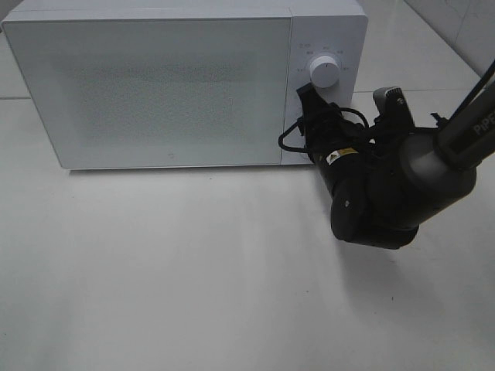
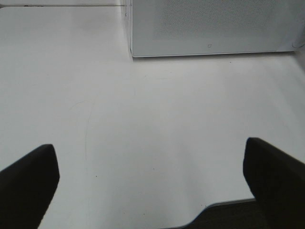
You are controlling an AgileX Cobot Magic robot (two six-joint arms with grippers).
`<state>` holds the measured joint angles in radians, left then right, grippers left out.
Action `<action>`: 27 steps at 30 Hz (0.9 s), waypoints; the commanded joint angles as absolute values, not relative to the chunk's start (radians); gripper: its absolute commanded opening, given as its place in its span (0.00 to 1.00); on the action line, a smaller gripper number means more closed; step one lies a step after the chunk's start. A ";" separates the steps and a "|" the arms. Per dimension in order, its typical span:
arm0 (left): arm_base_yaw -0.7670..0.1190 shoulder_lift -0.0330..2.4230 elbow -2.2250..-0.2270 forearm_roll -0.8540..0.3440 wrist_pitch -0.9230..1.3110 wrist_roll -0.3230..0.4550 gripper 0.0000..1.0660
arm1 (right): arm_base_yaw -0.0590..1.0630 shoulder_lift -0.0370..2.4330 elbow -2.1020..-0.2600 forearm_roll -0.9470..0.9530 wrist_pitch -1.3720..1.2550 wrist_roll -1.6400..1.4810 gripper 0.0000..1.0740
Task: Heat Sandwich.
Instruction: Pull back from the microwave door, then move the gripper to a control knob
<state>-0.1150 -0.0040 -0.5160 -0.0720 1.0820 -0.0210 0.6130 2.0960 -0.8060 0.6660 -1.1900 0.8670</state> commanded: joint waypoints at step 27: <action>-0.114 -0.021 -0.515 -0.079 1.072 -0.018 0.92 | 0.620 2.086 -0.825 0.584 -1.320 1.470 0.16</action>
<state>-0.1150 -0.0040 -0.5160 -0.0720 1.0820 -0.0210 0.6130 2.0960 -0.8050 0.6720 -1.1900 1.4890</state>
